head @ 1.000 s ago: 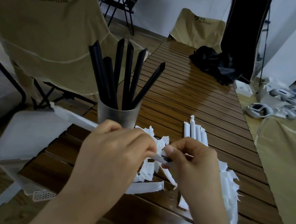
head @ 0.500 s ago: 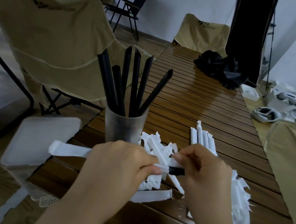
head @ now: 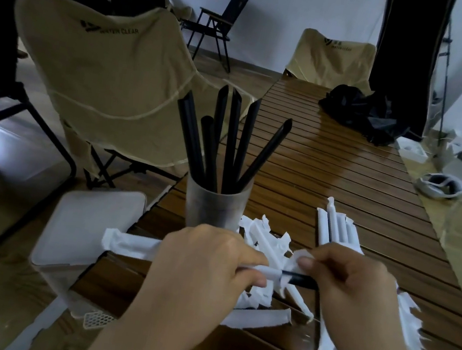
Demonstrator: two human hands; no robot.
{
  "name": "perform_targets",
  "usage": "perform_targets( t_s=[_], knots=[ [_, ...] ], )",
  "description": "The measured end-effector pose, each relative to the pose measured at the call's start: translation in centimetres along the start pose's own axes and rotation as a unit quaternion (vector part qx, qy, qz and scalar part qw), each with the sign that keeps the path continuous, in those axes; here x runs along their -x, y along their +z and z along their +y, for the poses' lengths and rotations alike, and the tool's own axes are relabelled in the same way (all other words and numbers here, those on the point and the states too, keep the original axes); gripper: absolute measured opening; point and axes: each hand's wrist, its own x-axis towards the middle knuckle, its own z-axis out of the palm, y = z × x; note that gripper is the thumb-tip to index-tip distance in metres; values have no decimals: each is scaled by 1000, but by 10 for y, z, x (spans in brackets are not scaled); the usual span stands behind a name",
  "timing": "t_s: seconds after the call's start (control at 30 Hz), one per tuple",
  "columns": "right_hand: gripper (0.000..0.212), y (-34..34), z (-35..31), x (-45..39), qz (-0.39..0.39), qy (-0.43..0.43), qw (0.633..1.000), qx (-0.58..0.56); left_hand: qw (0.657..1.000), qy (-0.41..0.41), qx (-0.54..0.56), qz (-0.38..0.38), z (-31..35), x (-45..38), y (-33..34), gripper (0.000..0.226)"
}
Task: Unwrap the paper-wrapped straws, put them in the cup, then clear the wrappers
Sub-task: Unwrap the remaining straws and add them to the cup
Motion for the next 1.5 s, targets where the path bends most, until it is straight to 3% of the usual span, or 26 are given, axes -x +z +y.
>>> perform_targets(
  t_s=[0.1,0.2,0.4,0.63,0.77,0.9,1.0,1.2,1.33,1.5],
  knots=[
    [21,-2,6,-2,42,54,998,-17,998,-30,47,-31,-3,2,4,23],
    [21,-12,15,-5,68,89,992,-56,998,-49,25,2,-6,5,-1,21],
    [16,-19,28,-8,40,92,995,-25,993,-112,-30,-10,-19,9,-13,11],
    [26,-7,31,-10,42,93,994,-34,988,-141,-48,-24,-28,10,-14,13],
    [15,2,37,-10,1,139,988,-64,987,-152,-35,-30,-29,9,-19,8],
    [29,10,41,-11,-69,188,975,-97,985,-168,-33,-17,-37,10,-24,4],
    [30,11,33,-8,-88,138,983,-79,985,-169,-27,-12,-41,11,-26,4],
    [26,4,3,-1,-169,-69,983,-32,992,-123,5,-38,-32,8,-18,12],
    [21,10,6,0,-146,-153,976,53,993,-97,30,-56,-26,7,-12,15],
    [22,-4,22,-6,-93,-176,974,104,995,-92,12,-42,-31,9,-15,13]
  ],
)
